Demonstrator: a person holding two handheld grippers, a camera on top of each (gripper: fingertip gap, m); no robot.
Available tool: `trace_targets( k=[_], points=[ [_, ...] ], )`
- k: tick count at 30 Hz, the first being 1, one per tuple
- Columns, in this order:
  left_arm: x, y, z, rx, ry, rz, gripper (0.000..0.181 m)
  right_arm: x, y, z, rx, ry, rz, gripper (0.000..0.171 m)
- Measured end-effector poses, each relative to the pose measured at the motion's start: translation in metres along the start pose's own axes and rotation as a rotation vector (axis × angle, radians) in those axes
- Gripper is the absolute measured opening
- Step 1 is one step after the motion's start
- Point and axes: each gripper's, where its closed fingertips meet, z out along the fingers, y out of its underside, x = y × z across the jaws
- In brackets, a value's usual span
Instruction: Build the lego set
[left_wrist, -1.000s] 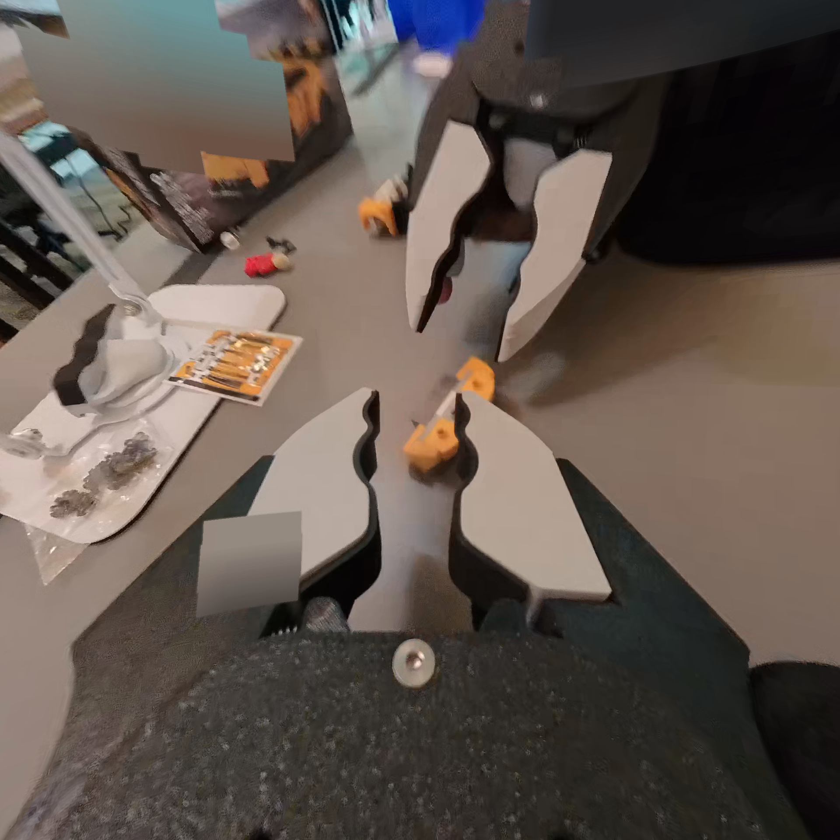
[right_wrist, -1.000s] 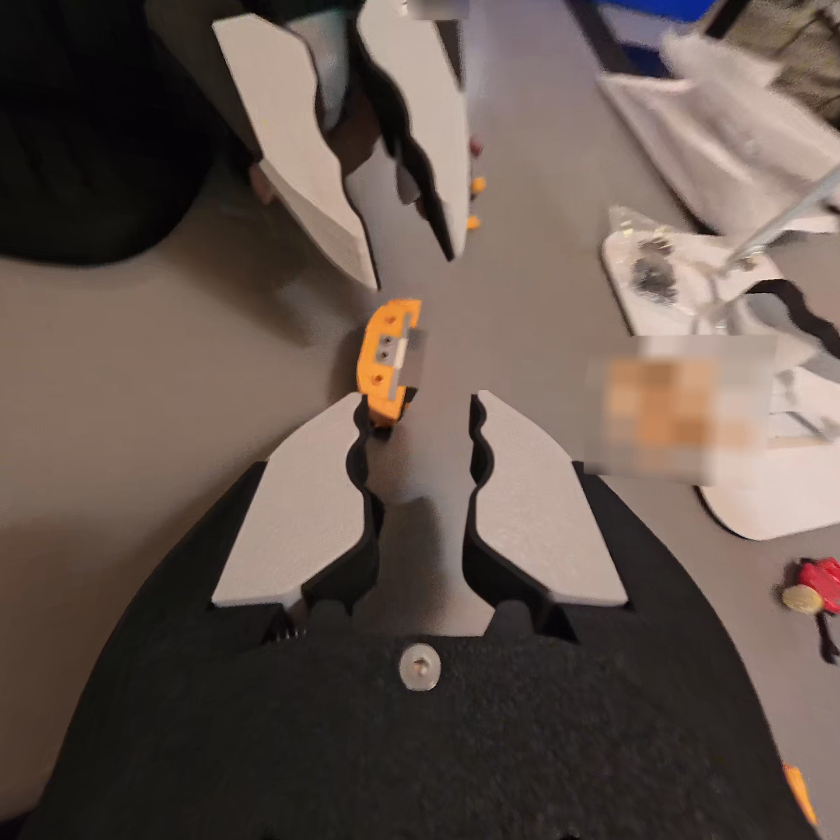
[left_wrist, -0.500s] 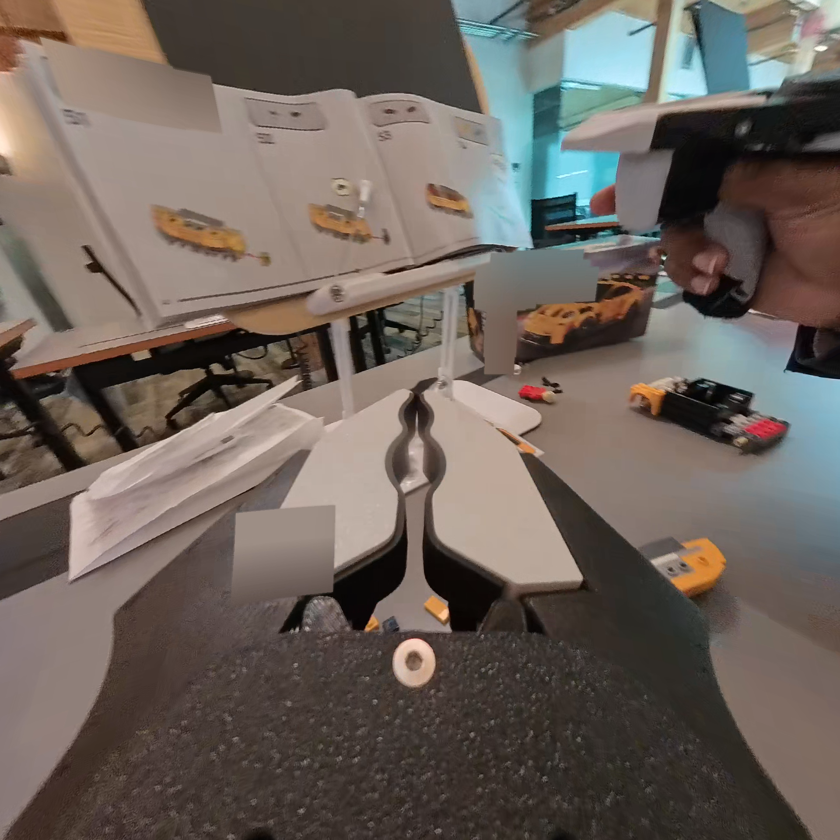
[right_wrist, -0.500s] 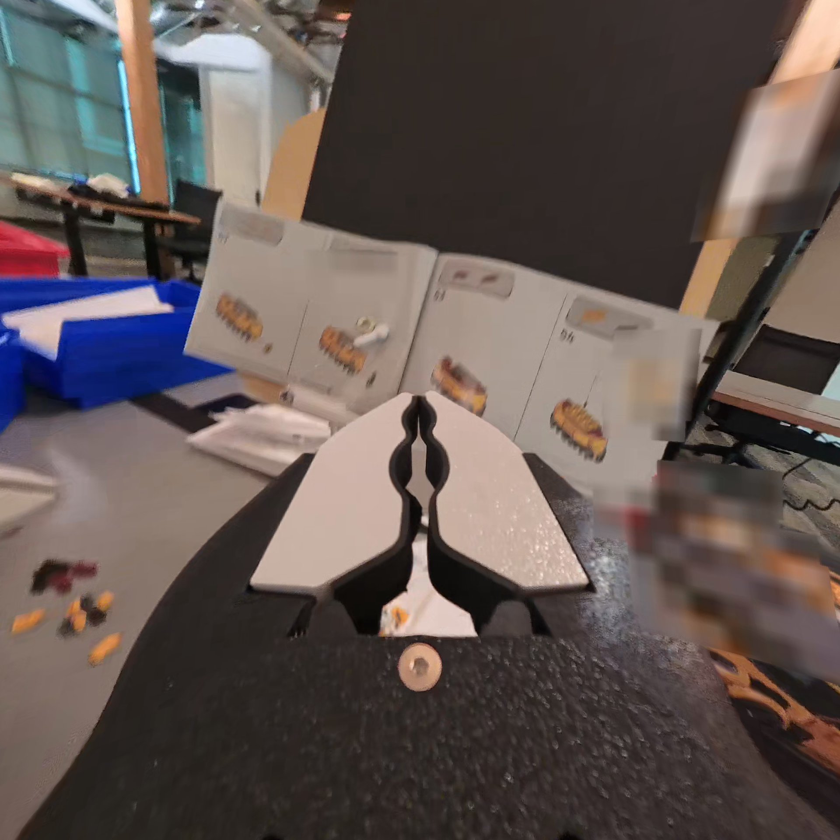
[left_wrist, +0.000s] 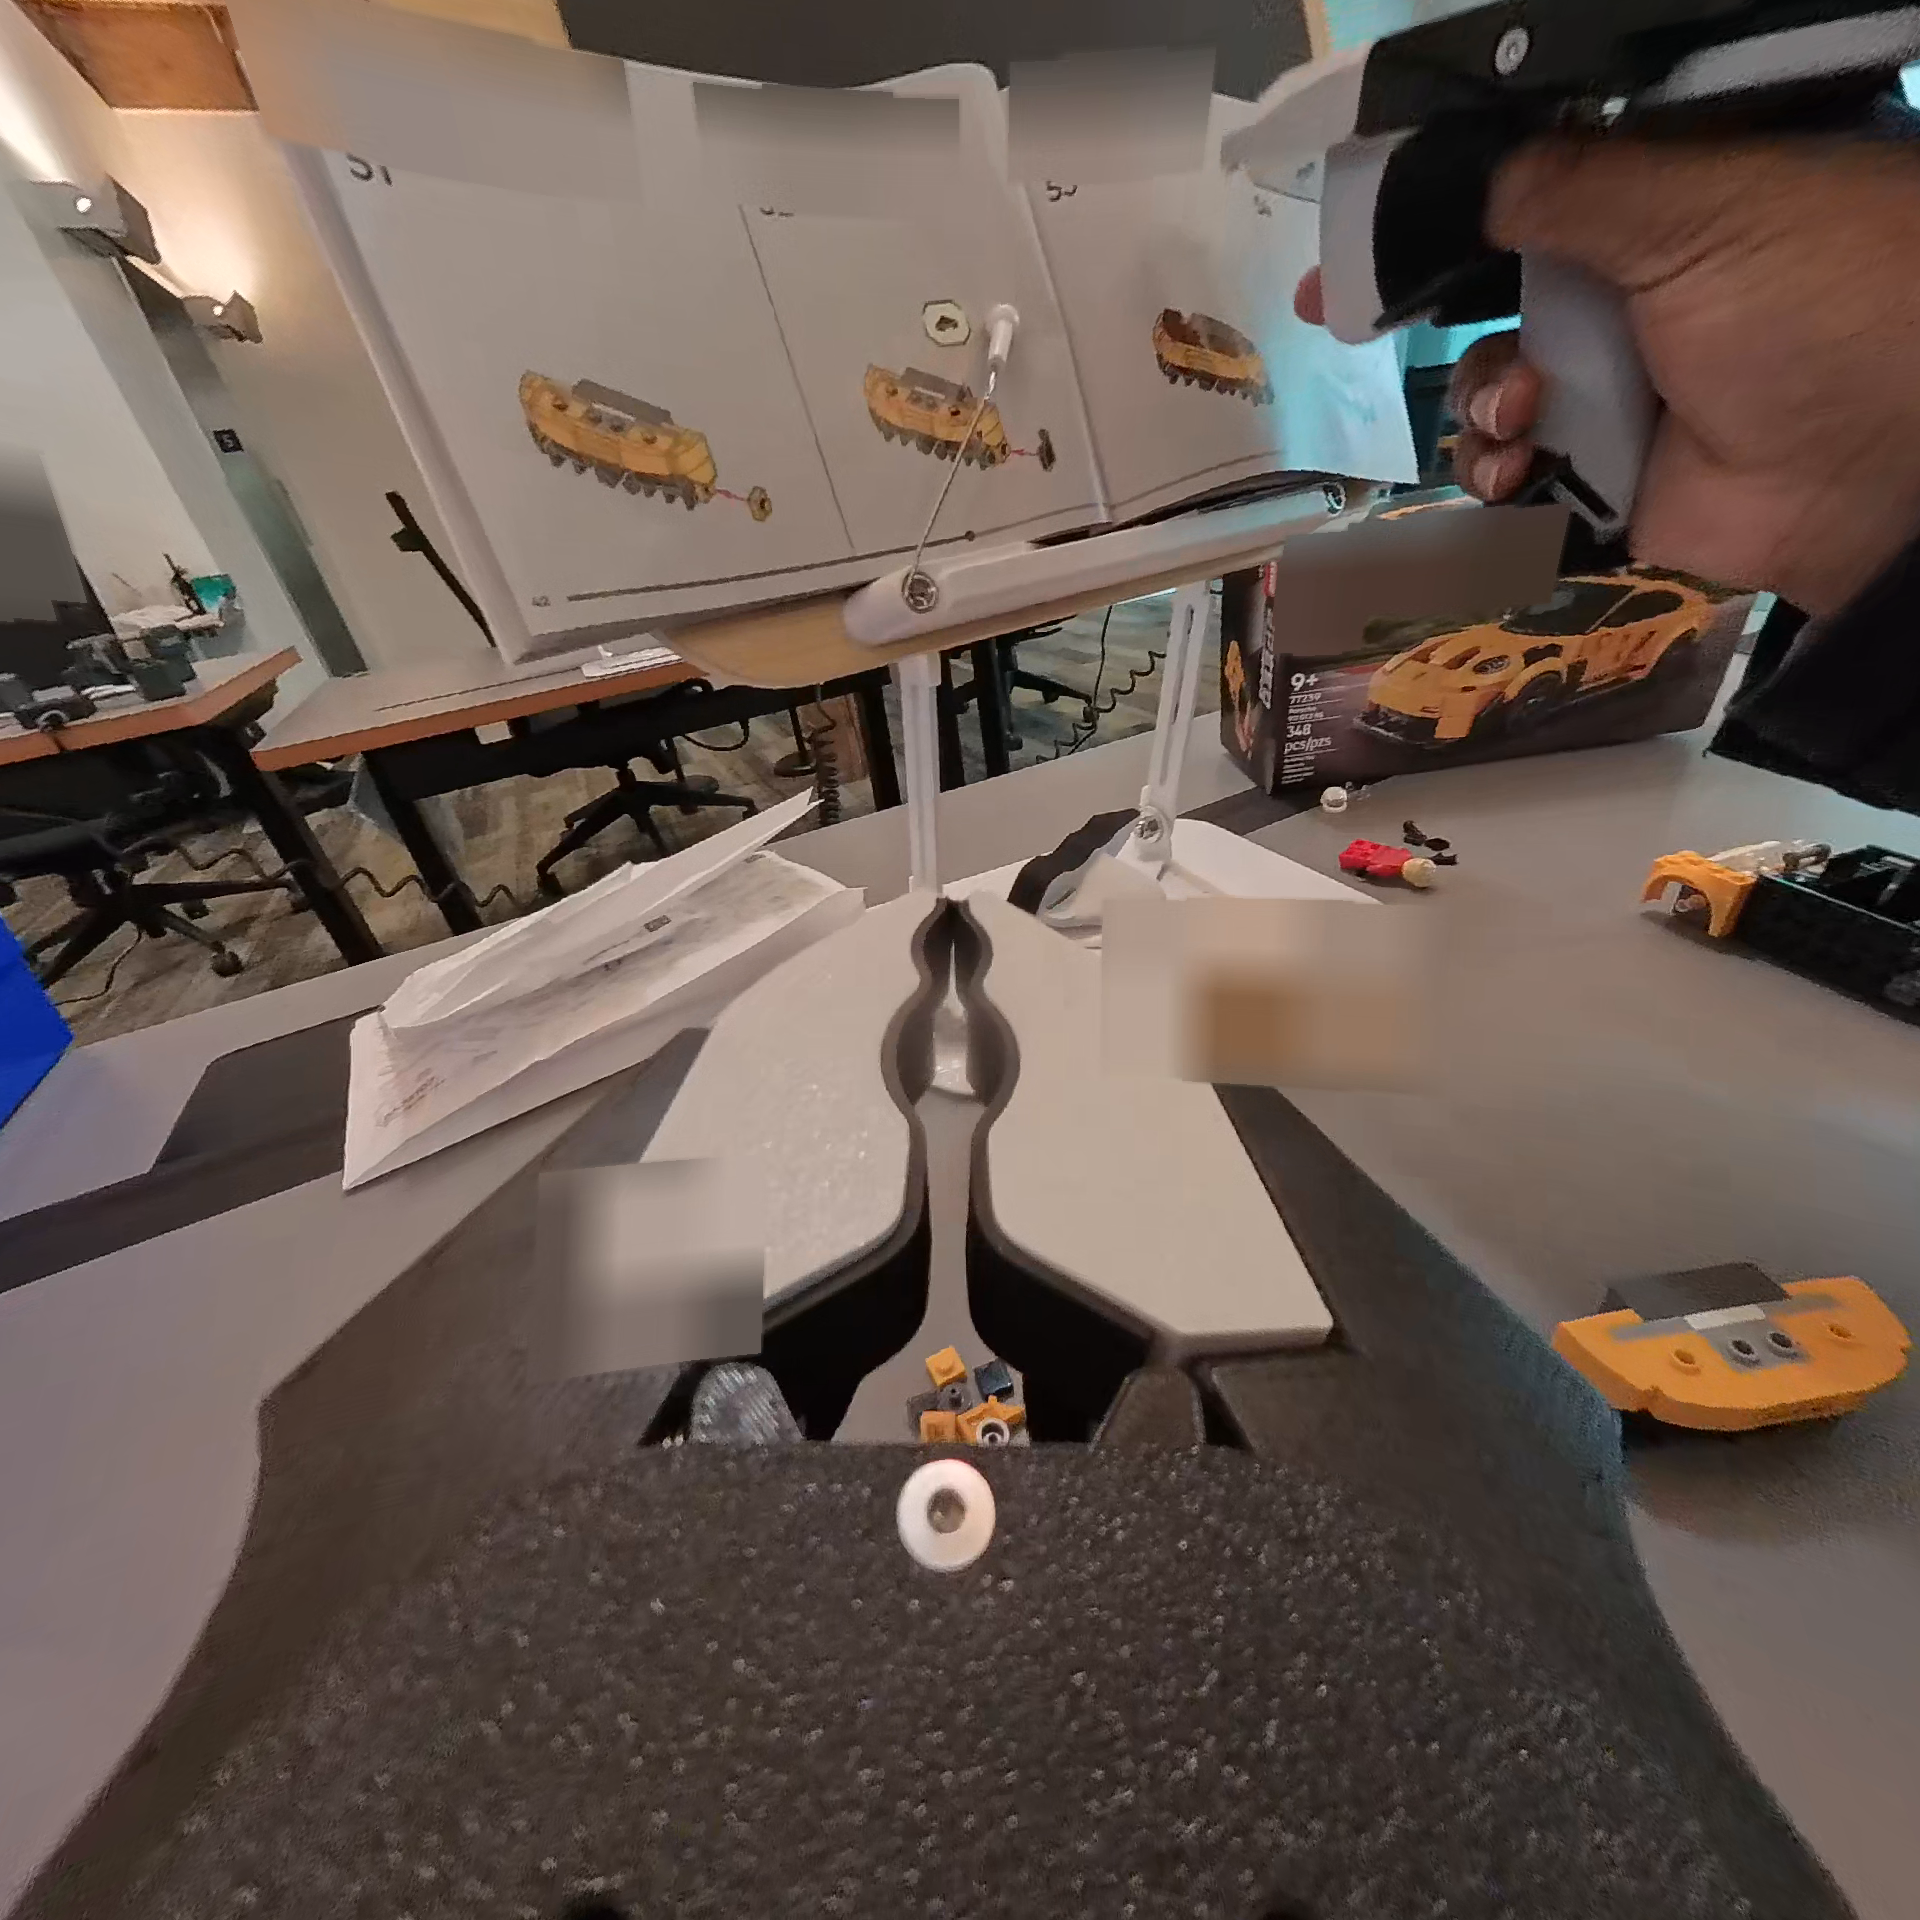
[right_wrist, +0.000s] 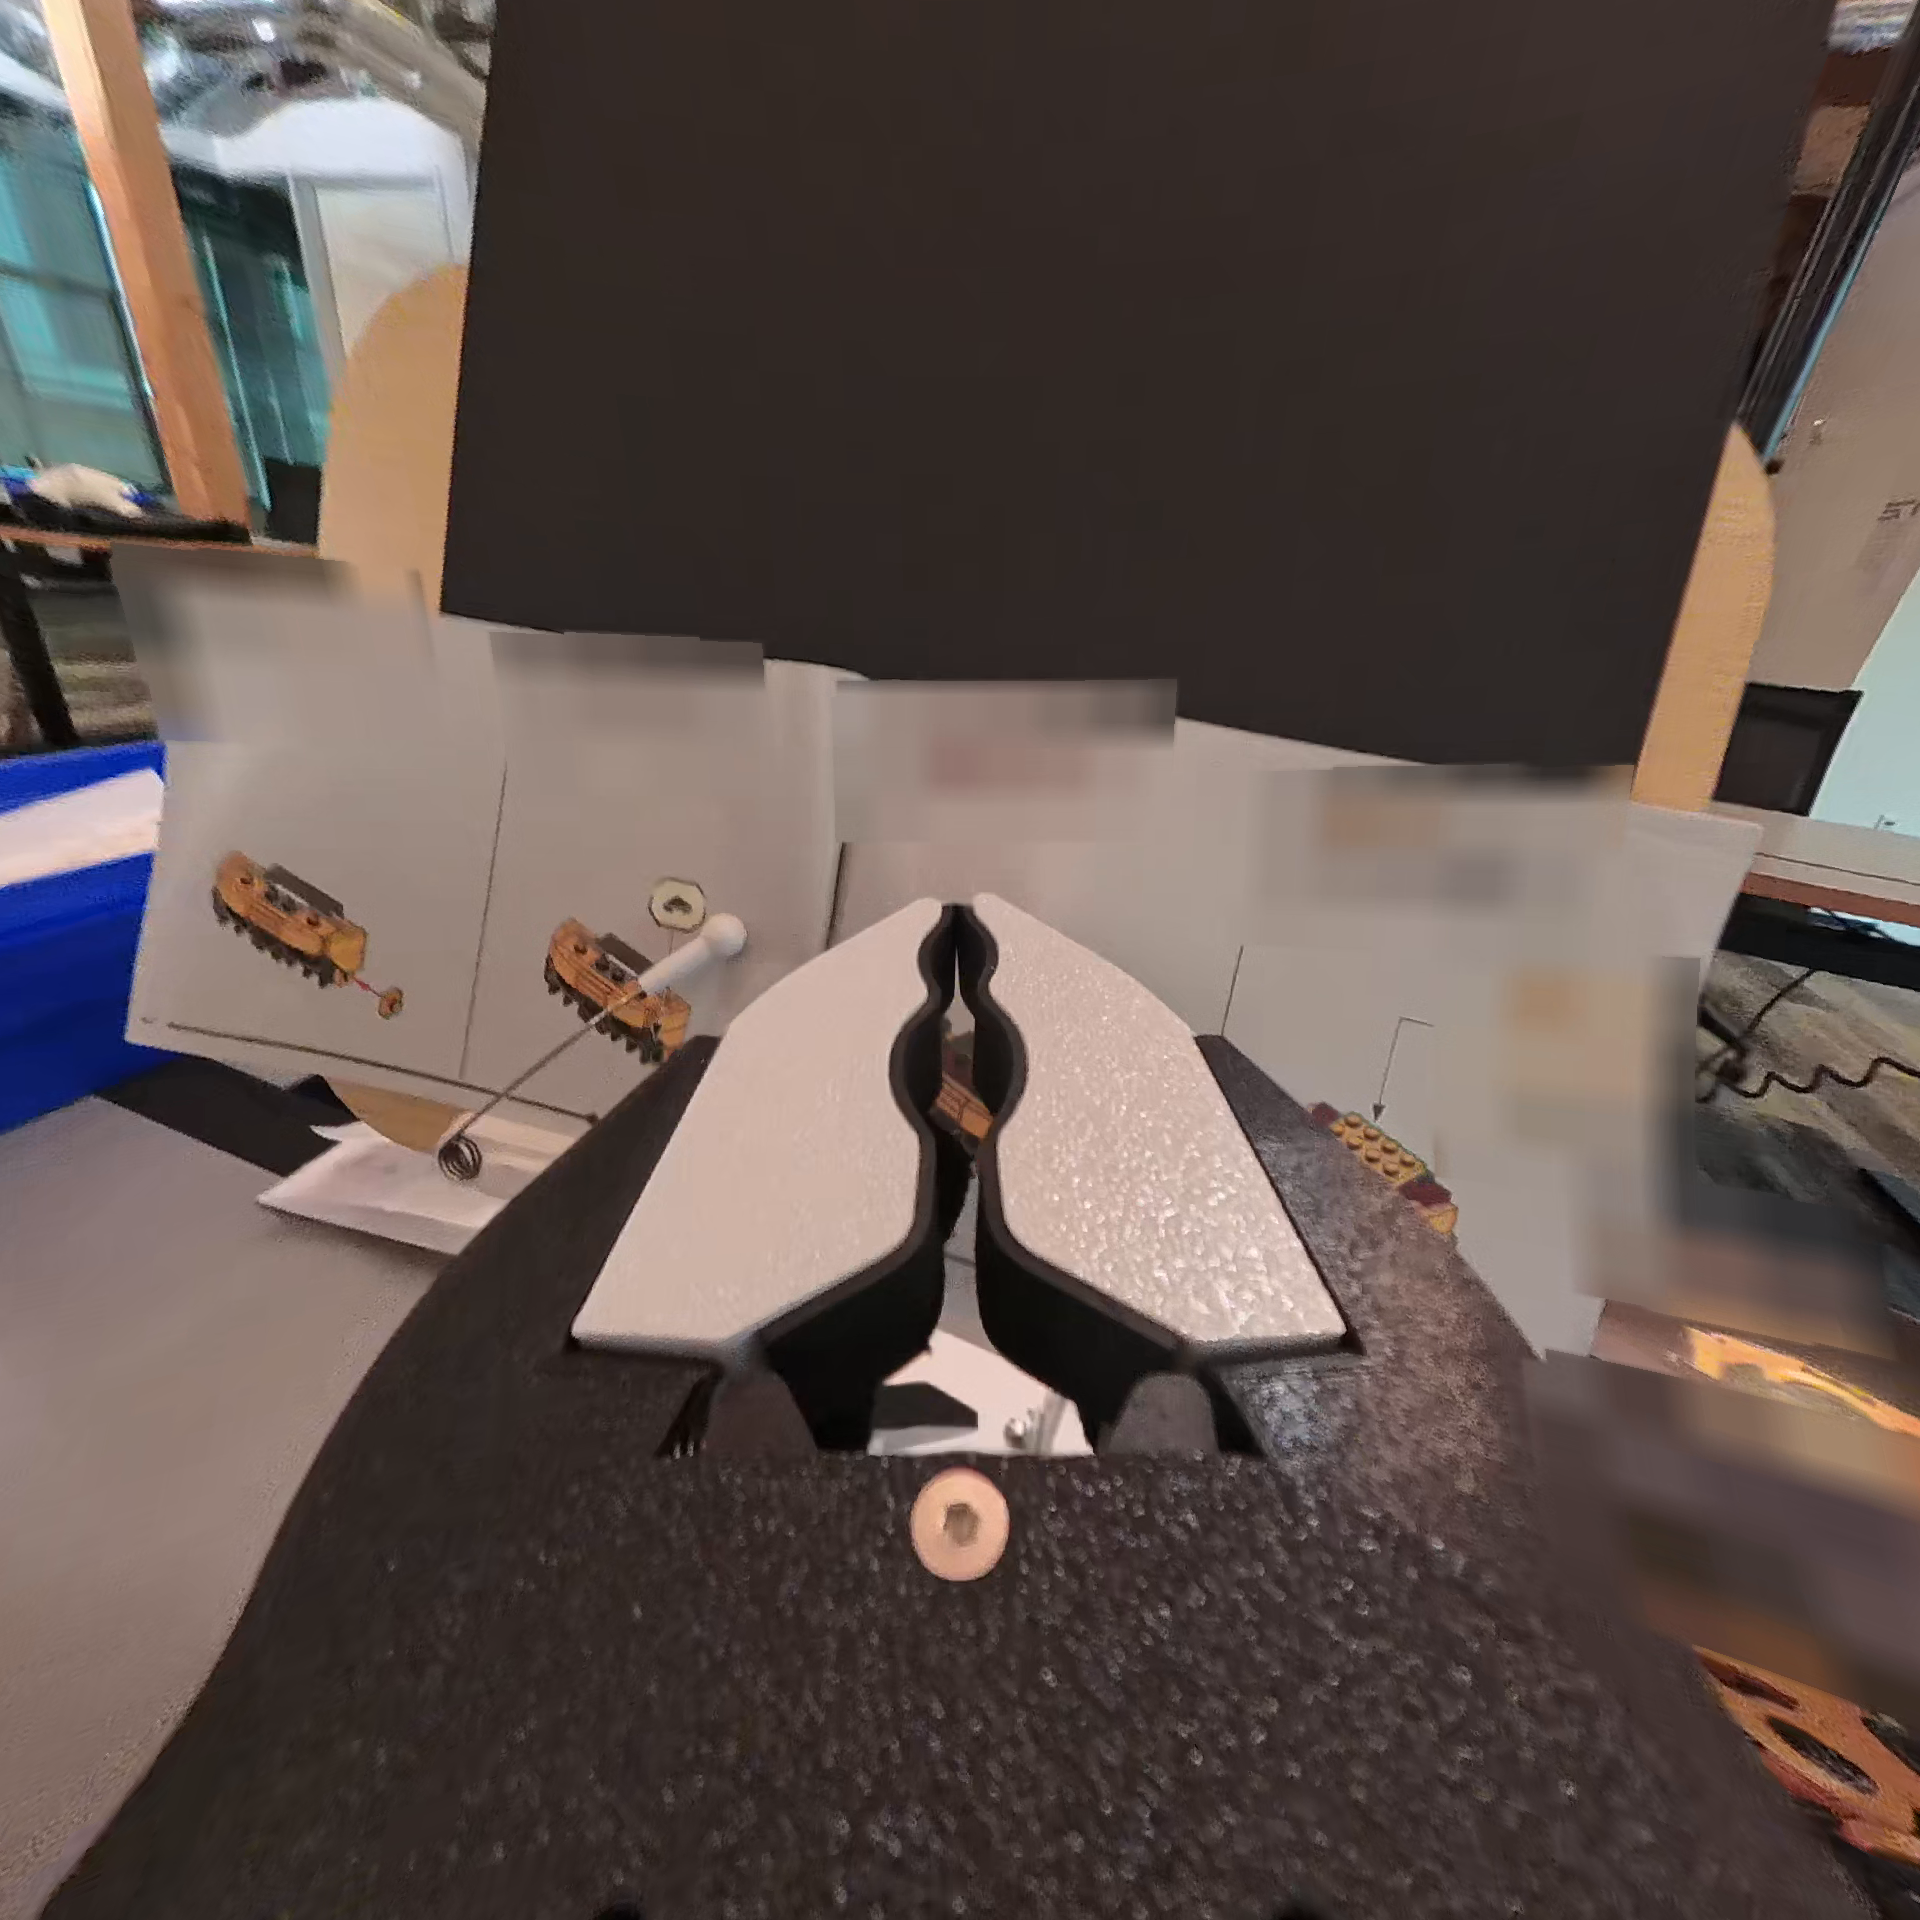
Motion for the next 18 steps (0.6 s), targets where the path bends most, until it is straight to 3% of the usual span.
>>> trace_targets(
  k=[1, 18],
  points=[
    [-0.001, 0.0, 0.0, -0.005, -0.007, -0.009, 0.0, -0.001, 0.001, 0.0, 0.003, 0.0, -0.006, 0.0],
    [0.008, -0.042, -0.017, 0.111, -0.029, 0.006, 0.0, -0.027, 0.008, 0.0, 0.006, -0.049, -0.067, 0.0]
  ],
)
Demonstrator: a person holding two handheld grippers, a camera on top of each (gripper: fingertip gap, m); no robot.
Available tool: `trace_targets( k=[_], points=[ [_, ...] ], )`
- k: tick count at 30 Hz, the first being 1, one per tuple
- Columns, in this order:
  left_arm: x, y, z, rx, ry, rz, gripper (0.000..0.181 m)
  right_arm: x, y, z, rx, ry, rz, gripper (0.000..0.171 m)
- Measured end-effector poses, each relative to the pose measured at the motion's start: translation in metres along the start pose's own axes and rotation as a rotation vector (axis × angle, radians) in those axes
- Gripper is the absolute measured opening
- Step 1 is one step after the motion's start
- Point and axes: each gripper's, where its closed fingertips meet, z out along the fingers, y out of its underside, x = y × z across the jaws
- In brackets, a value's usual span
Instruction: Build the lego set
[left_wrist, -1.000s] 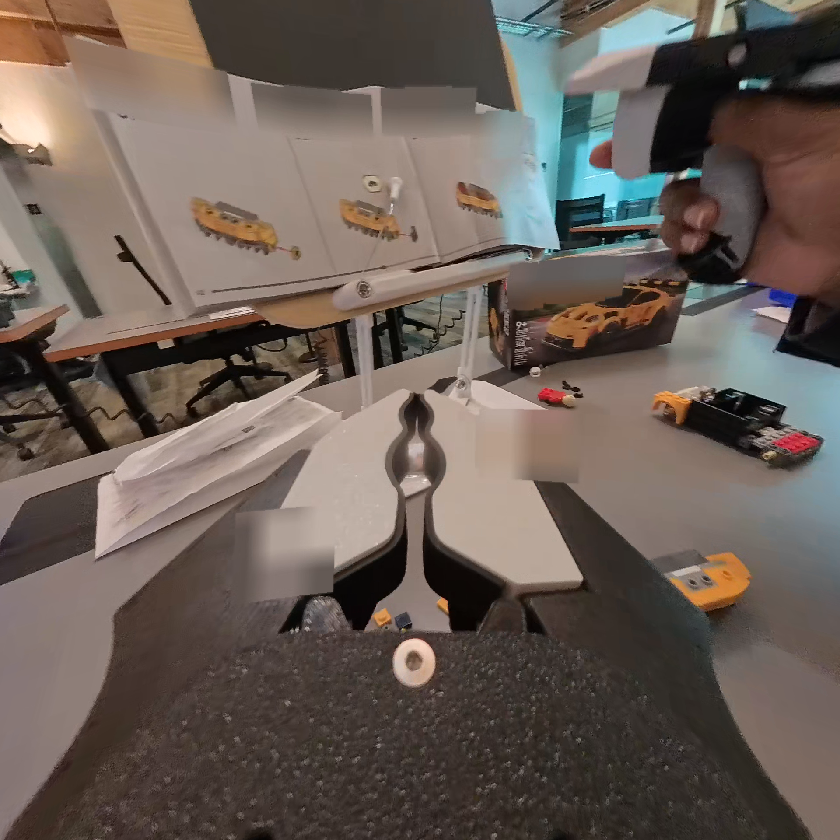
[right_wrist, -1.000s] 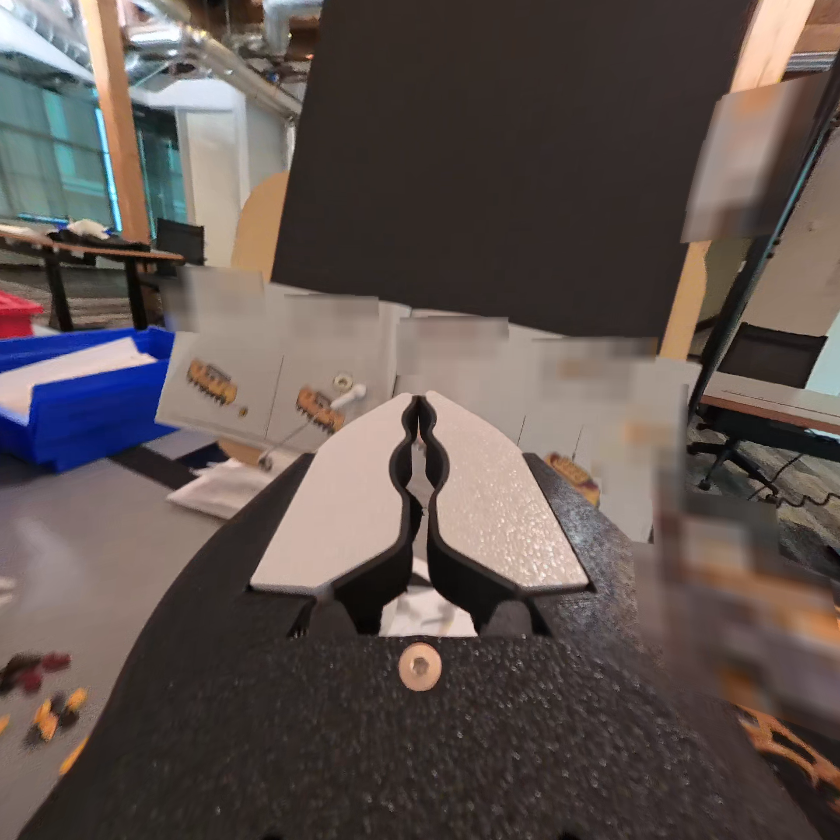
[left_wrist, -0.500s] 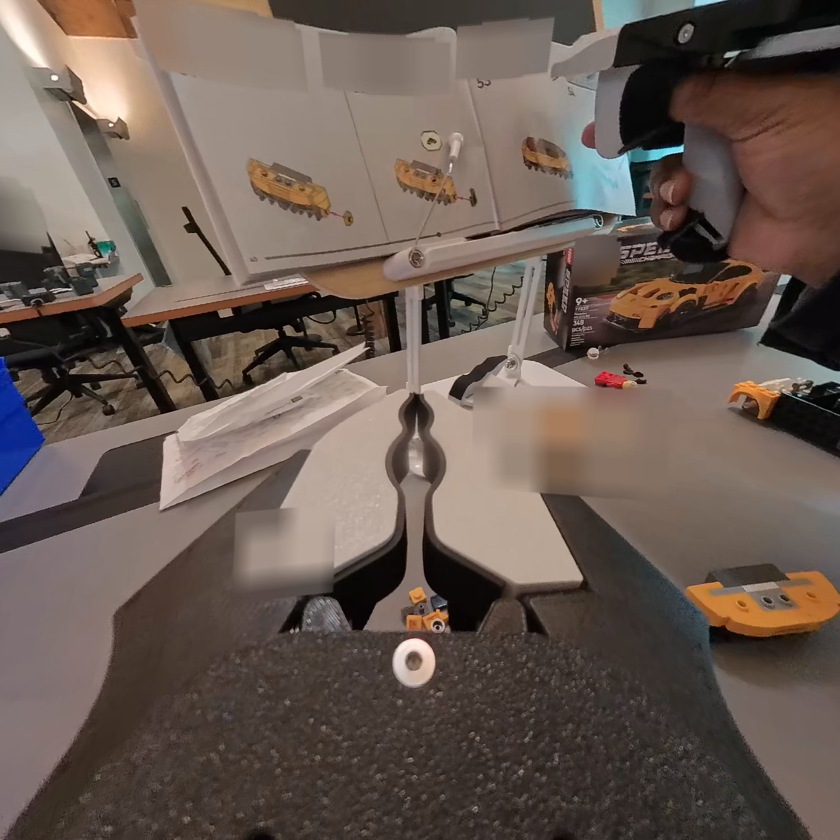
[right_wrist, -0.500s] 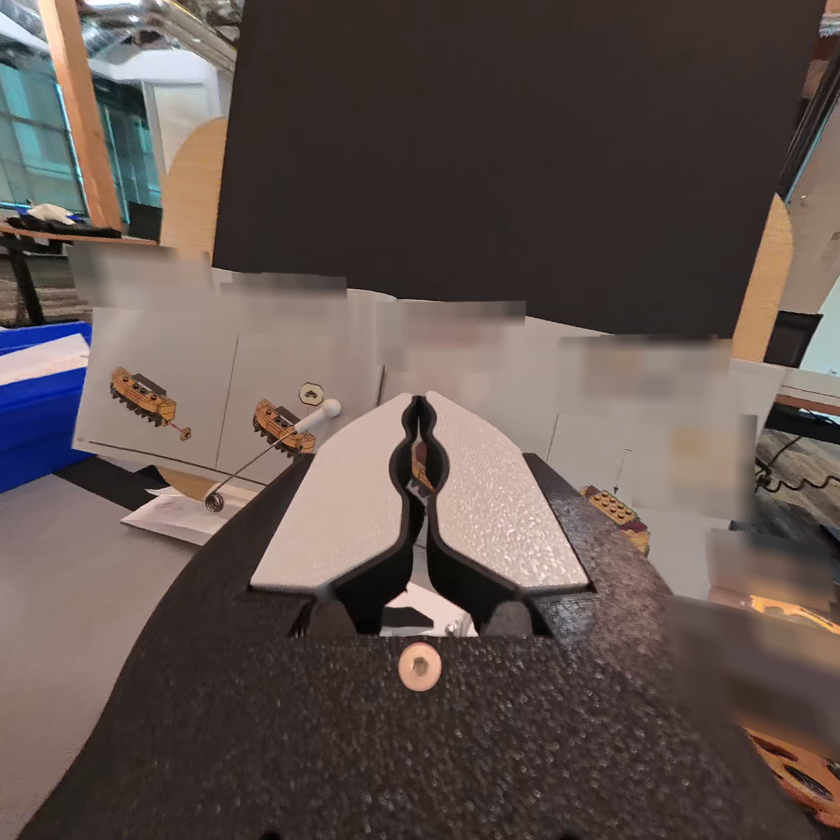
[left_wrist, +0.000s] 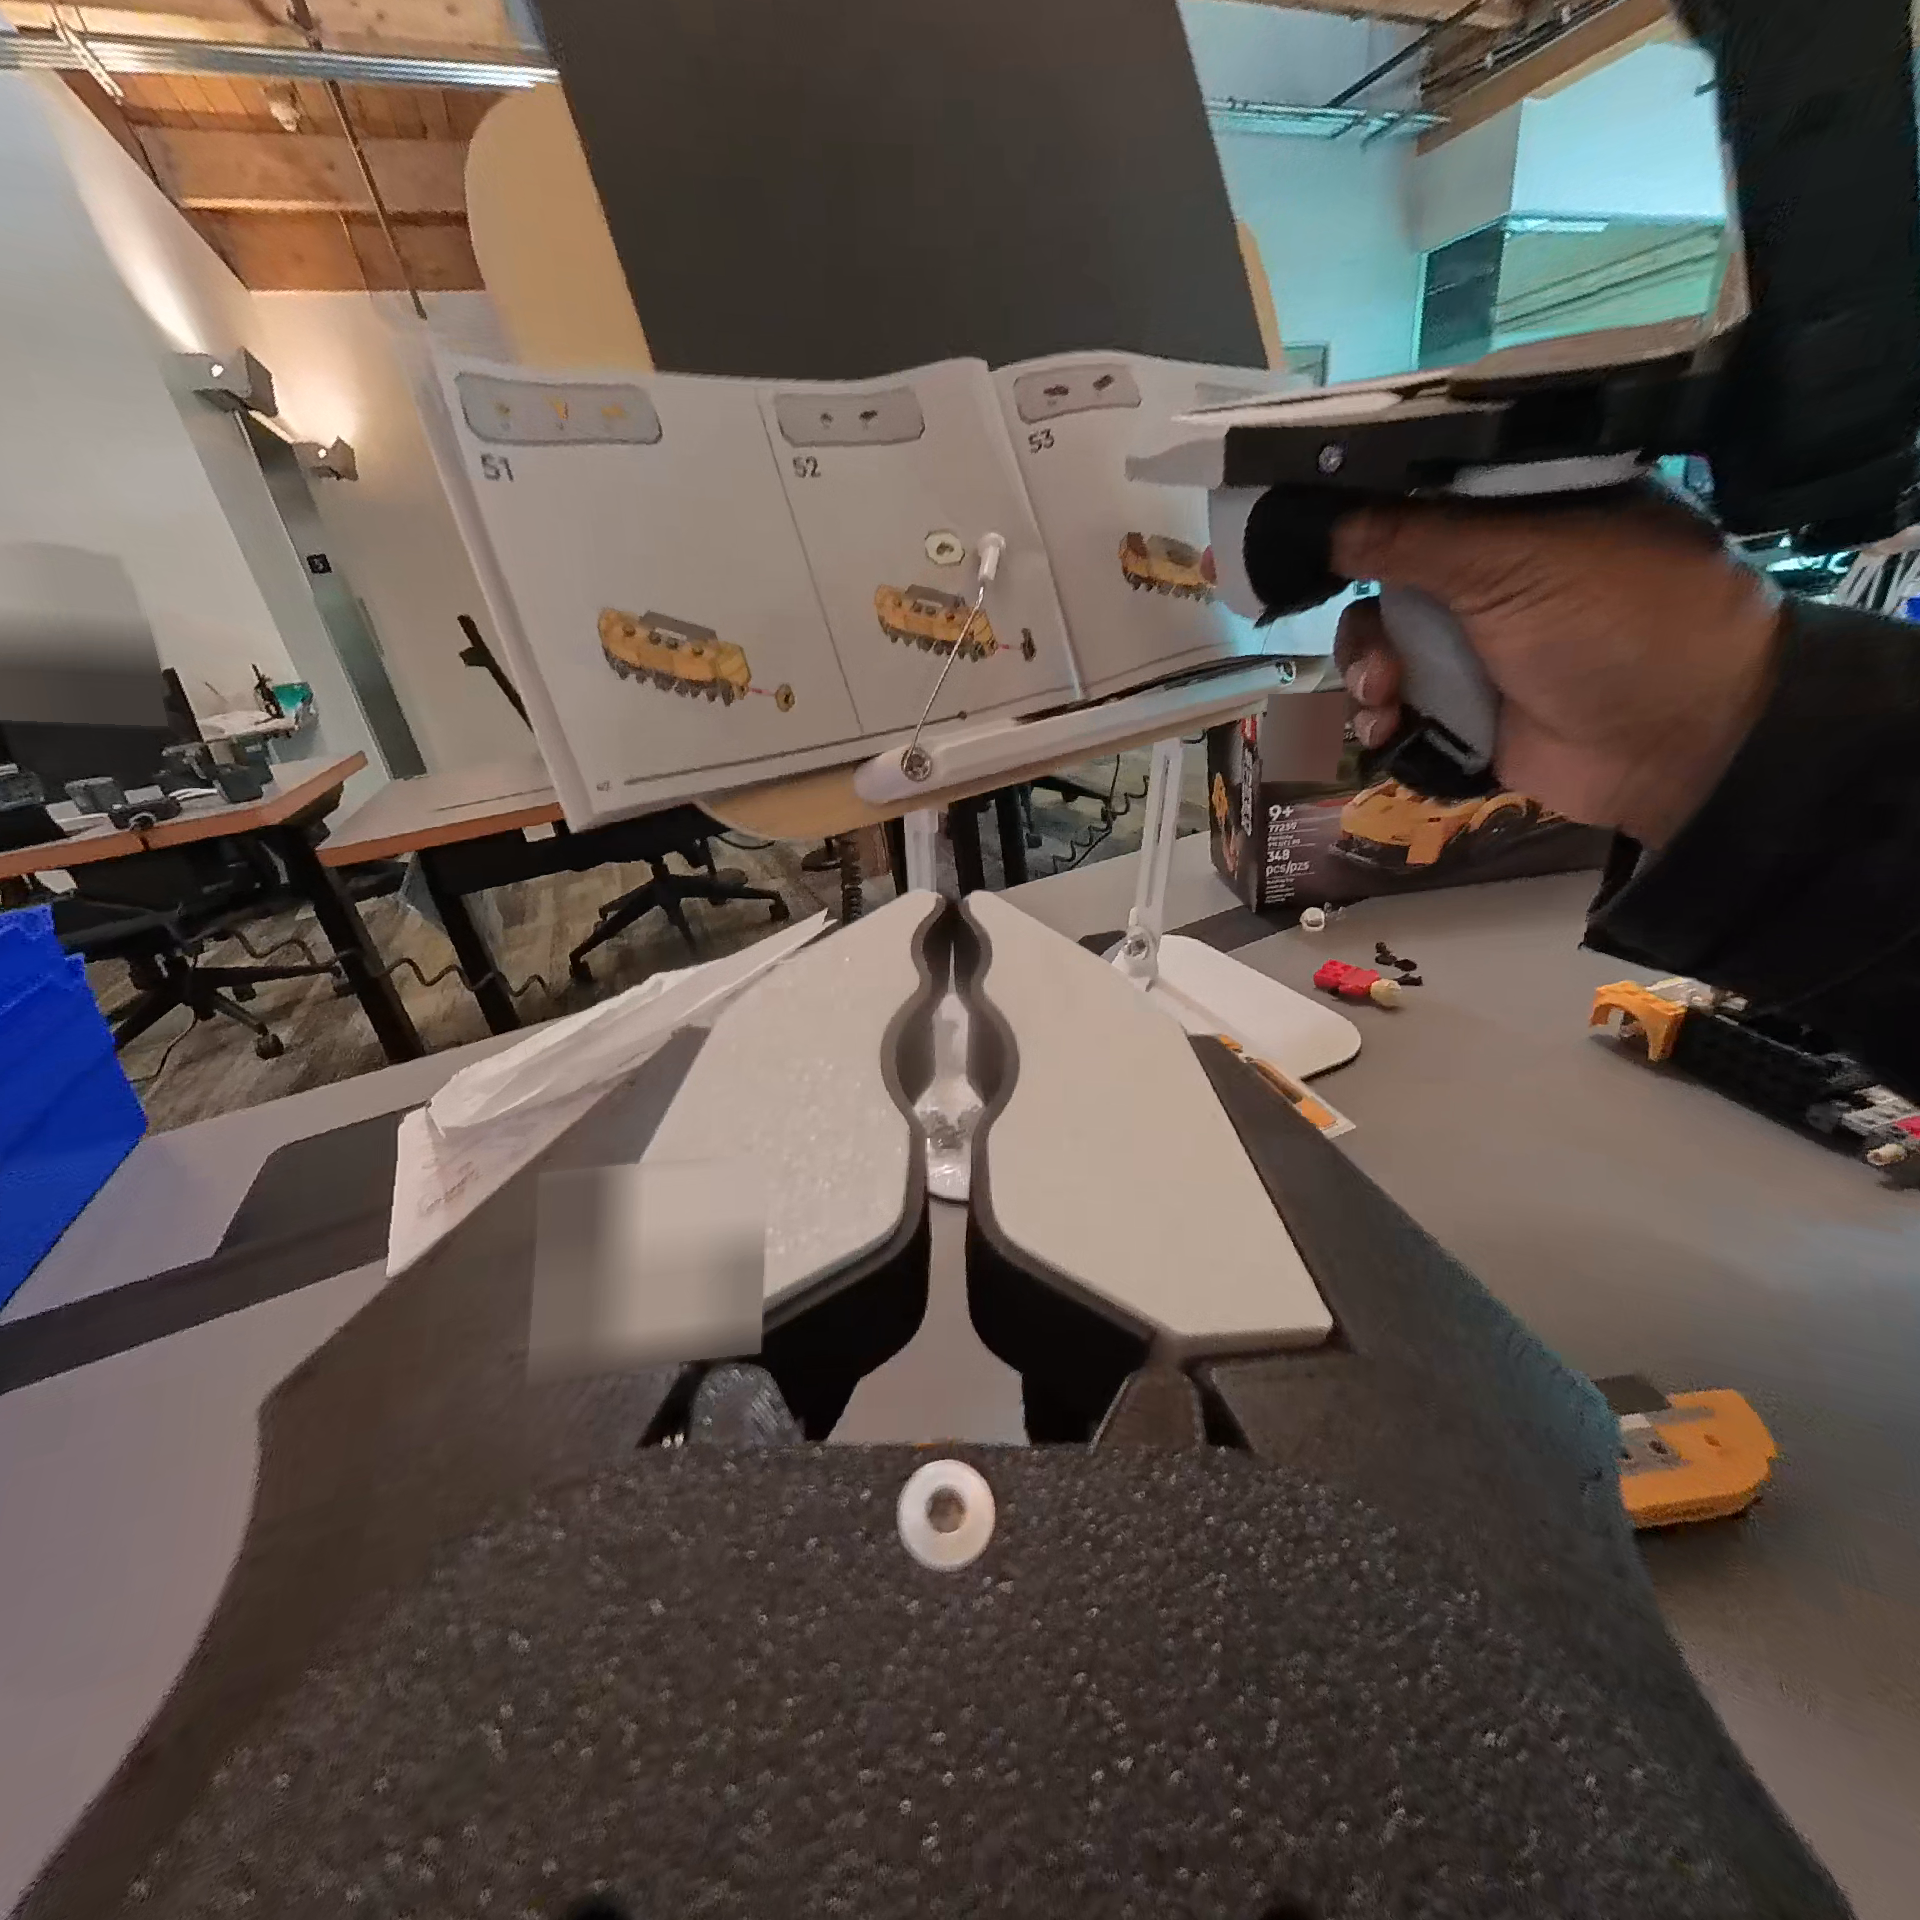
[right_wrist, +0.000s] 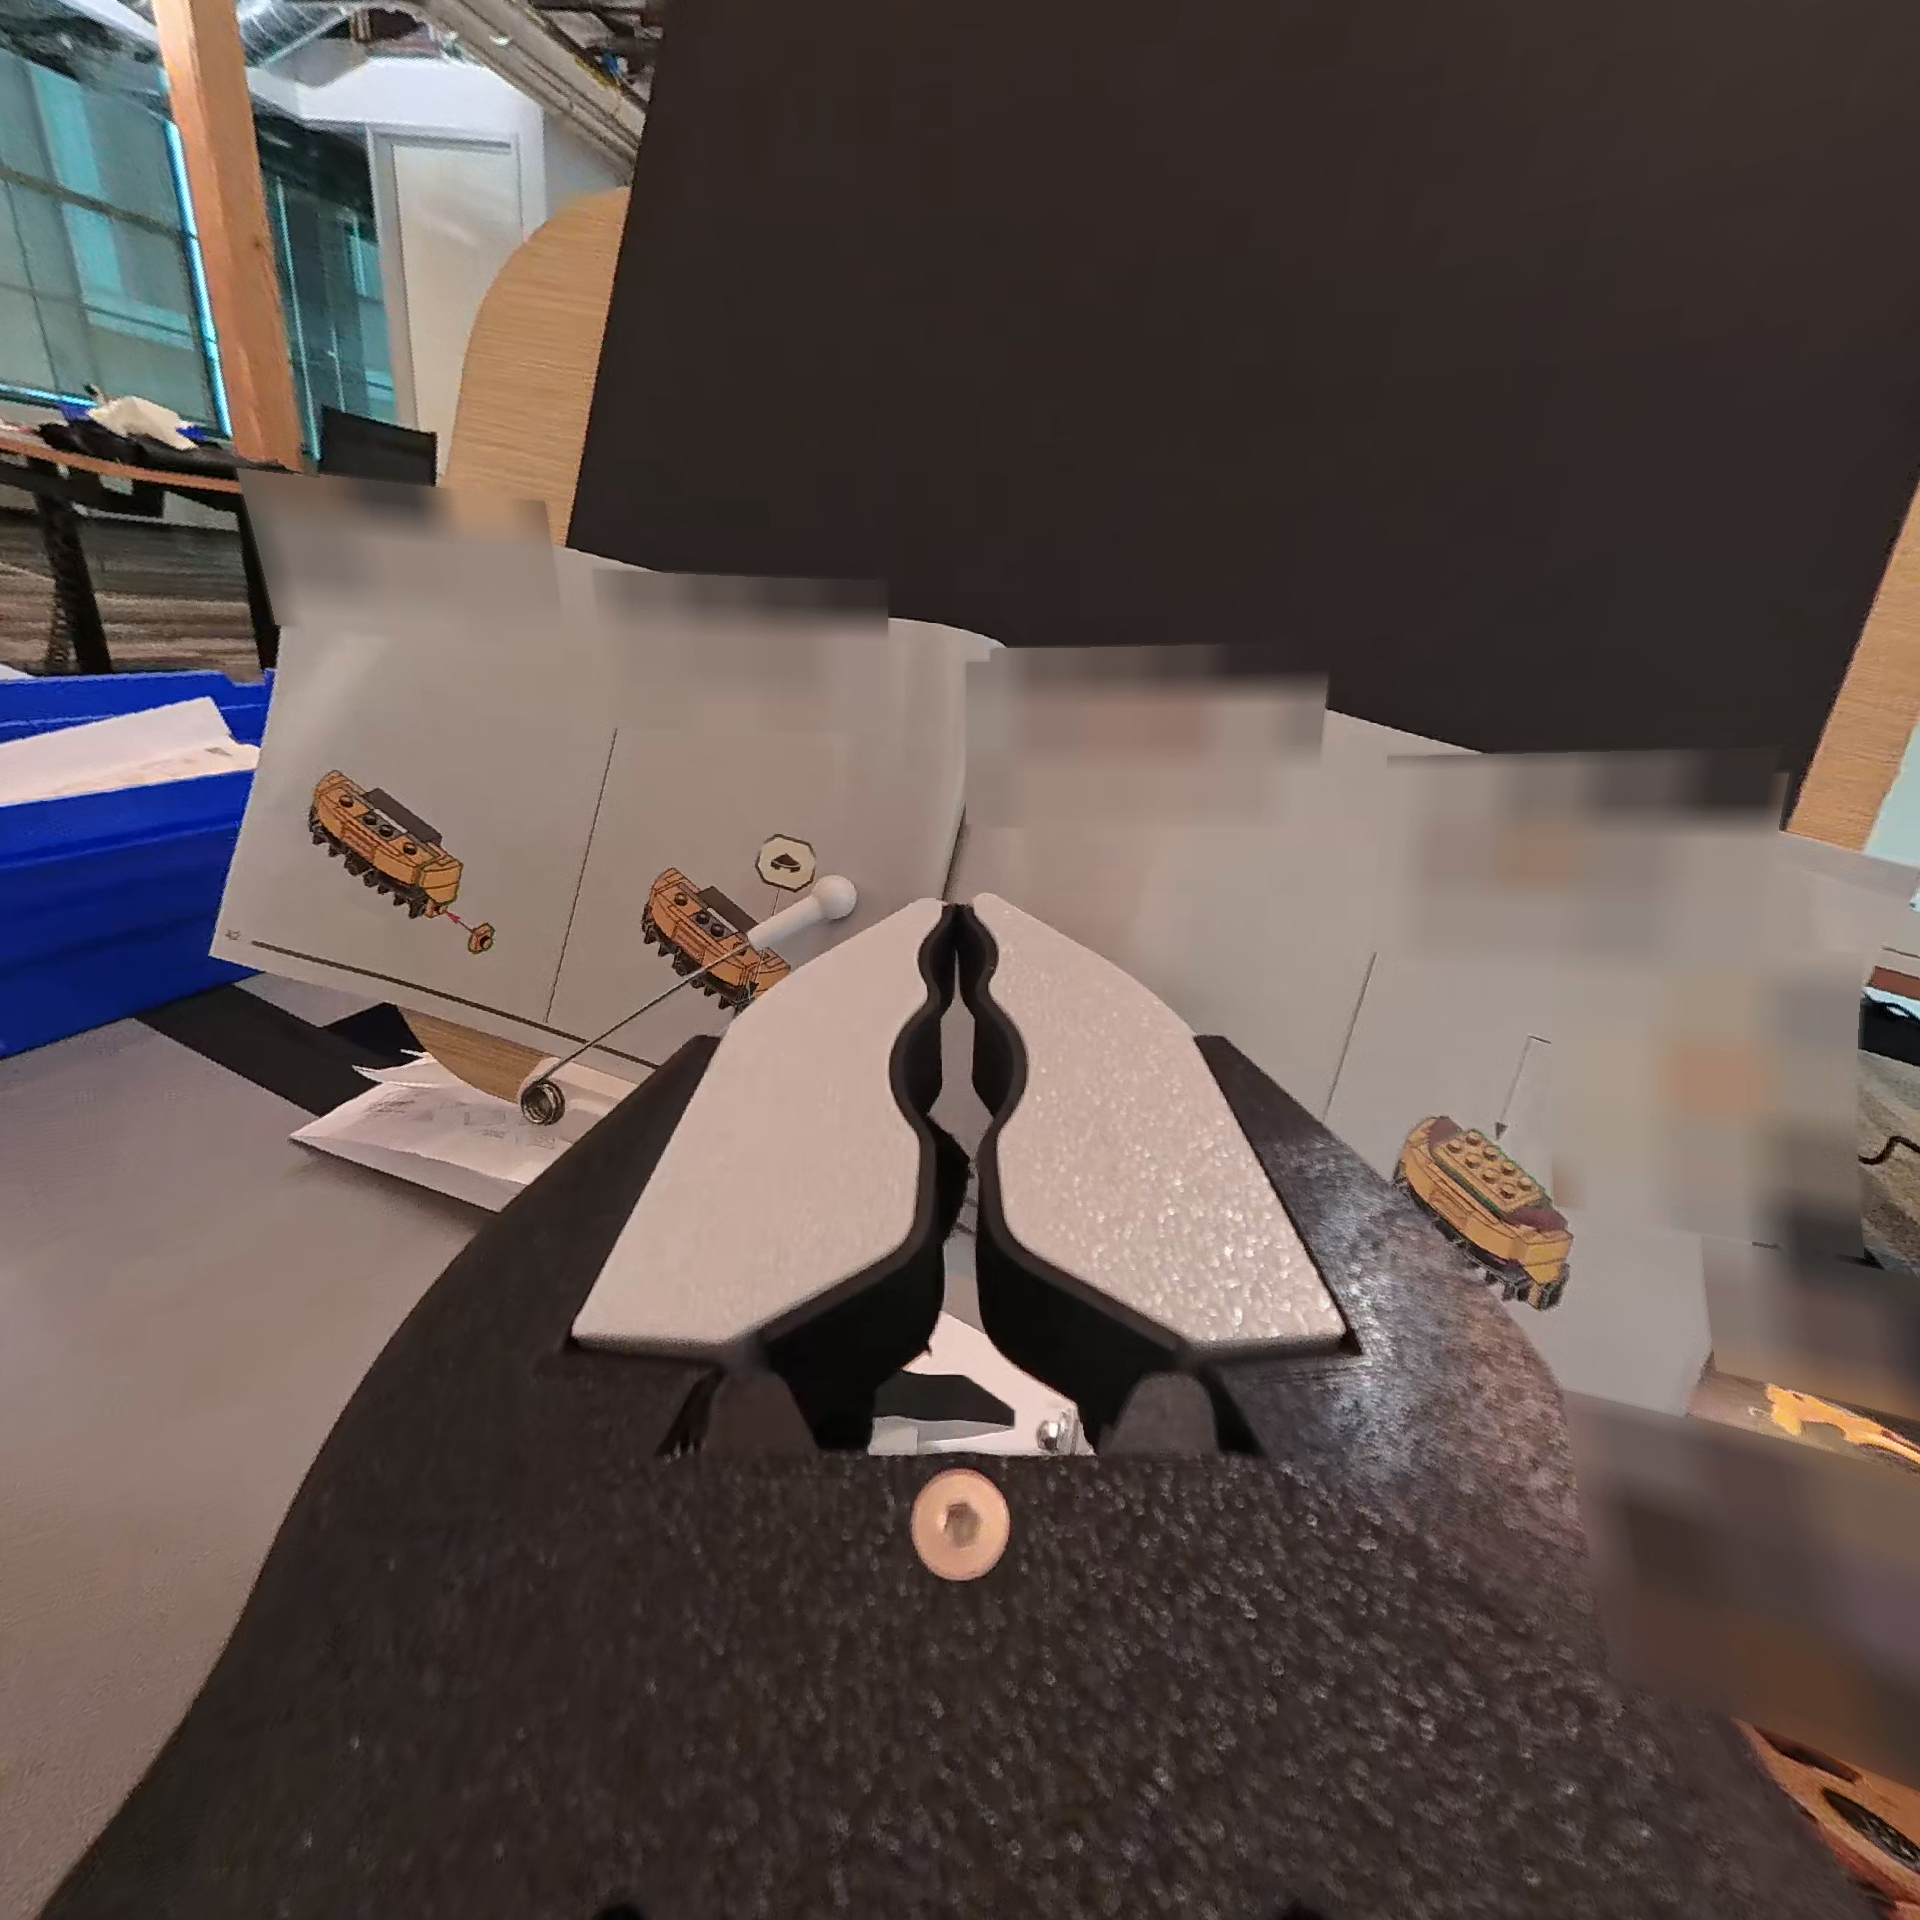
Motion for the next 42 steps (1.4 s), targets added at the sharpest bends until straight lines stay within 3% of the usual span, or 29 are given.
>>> trace_targets(
  k=[7, 14, 21, 29, 42],
  points=[
    [0.003, -0.045, 0.015, 0.022, 0.006, 0.055, 0.0, 0.001, -0.004, 0.002, -0.001, 0.007, 0.004, 0.0],
    [0.0, -0.109, 0.058, 0.061, 0.033, -0.04, 0.0, 0.013, -0.021, 0.011, 0.001, 0.036, -0.004, 0.0],
    [0.003, -0.072, 0.065, 0.005, 0.066, -0.066, 0.0, 0.022, -0.03, 0.027, 0.031, 0.025, 0.003, 0.0],
    [0.002, -0.05, 0.071, -0.029, 0.096, -0.051, 0.0, 0.023, -0.015, 0.045, -0.002, 0.015, -0.029, 0.0],
    [0.004, -0.046, 0.069, -0.036, 0.11, -0.055, 0.0, 0.045, -0.015, 0.035, 0.003, 0.057, -0.019, 0.0]
  ],
)
